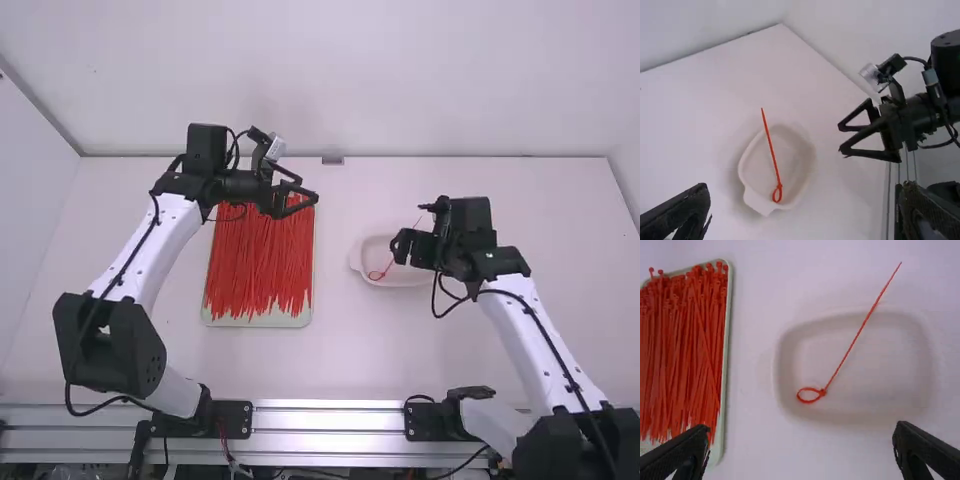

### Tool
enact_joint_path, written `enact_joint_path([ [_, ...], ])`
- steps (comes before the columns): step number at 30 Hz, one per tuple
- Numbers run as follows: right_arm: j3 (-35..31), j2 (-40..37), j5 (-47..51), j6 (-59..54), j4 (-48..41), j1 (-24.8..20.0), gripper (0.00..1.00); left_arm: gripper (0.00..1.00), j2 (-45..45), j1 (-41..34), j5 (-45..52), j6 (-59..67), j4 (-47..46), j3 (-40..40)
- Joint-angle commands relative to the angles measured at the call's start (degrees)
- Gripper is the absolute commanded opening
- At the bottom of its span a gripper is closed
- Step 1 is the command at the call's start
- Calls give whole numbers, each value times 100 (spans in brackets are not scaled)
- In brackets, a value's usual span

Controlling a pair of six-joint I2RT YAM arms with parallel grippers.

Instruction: Fasten the cable tie

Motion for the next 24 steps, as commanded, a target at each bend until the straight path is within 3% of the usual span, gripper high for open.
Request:
enact_joint_path([
  [1, 105, -87, 170, 17, -57, 105, 98, 99, -129, -9, 129, -37, -33, -17],
  [8, 74, 13, 282, -7, -26, 360, 98, 99, -158, 20, 98, -62, 9, -48],
  [17, -491, -553, 848, -572, 539, -205, 88, 89, -687, 548, -431, -591, 538, -578],
  [24, -1135, -1196, 1466, -1216, 1183, -849, 76, 80, -1244, 548, -988, -869, 1095, -1135],
])
